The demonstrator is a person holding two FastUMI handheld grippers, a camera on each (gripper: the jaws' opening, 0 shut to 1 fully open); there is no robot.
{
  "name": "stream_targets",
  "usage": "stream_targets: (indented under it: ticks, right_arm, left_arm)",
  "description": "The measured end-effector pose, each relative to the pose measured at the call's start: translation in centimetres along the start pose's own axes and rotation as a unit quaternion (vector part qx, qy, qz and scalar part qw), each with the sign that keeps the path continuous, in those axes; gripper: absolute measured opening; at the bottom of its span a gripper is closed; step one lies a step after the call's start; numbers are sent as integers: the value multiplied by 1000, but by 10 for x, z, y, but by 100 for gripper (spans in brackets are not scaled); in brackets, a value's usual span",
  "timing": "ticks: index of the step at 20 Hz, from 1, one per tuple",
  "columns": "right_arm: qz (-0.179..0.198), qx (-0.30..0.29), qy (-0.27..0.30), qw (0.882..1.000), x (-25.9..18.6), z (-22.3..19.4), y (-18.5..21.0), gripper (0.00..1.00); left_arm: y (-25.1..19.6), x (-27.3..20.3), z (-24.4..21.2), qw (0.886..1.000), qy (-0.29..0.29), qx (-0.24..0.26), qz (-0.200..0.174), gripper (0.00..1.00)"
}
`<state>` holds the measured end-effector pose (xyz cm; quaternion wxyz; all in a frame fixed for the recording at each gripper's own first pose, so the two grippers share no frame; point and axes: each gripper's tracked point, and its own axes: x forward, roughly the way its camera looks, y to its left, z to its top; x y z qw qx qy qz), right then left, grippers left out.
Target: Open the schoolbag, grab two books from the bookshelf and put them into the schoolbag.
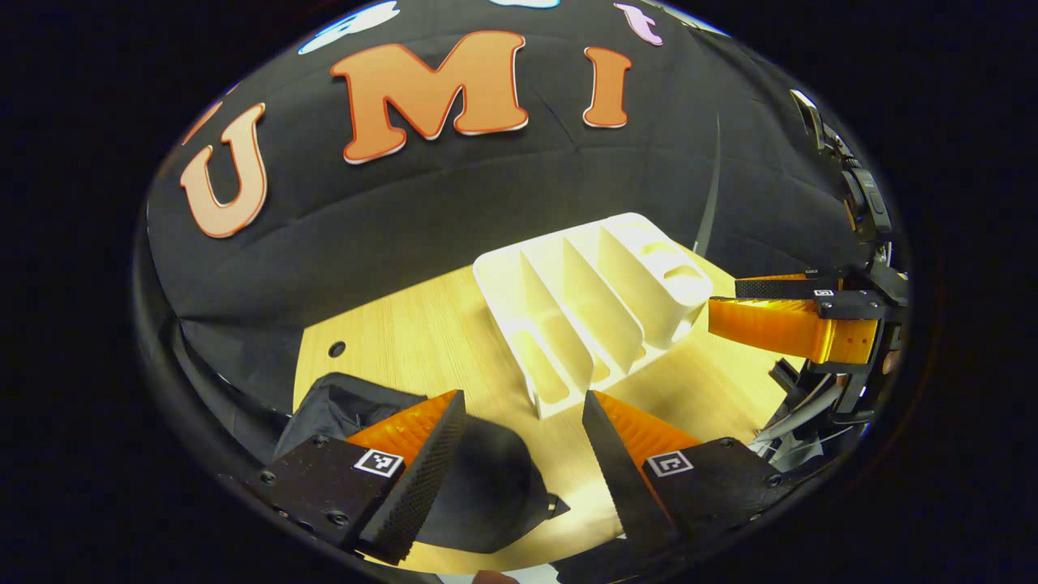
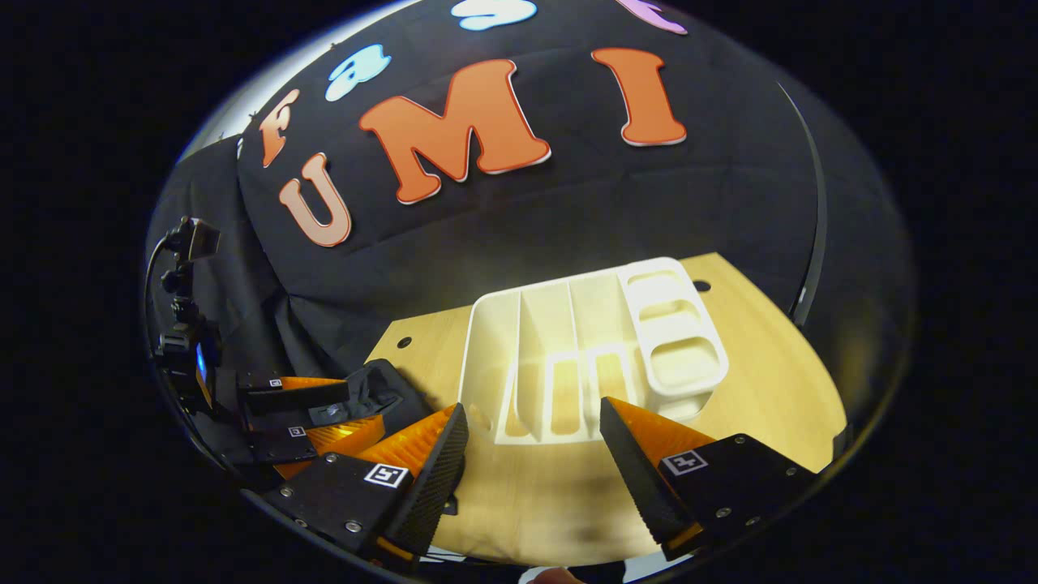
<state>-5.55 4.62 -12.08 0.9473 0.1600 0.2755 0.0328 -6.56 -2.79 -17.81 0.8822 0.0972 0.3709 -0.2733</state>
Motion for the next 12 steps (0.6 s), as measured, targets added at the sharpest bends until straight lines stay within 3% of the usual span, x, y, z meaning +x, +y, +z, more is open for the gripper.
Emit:
stream_targets:
  ticks: [5, 12]
  right_arm:
    - [-12, -67, -71, 995, -16, 51, -29, 97]
    - [12, -116, -164, 980, -50, 101, -16, 97]
  left_arm:
    - [-22, -24, 47, 993, -97, -7, 67, 99]
    - [-26, -76, 86, 963, -224, -33, 145, 98]
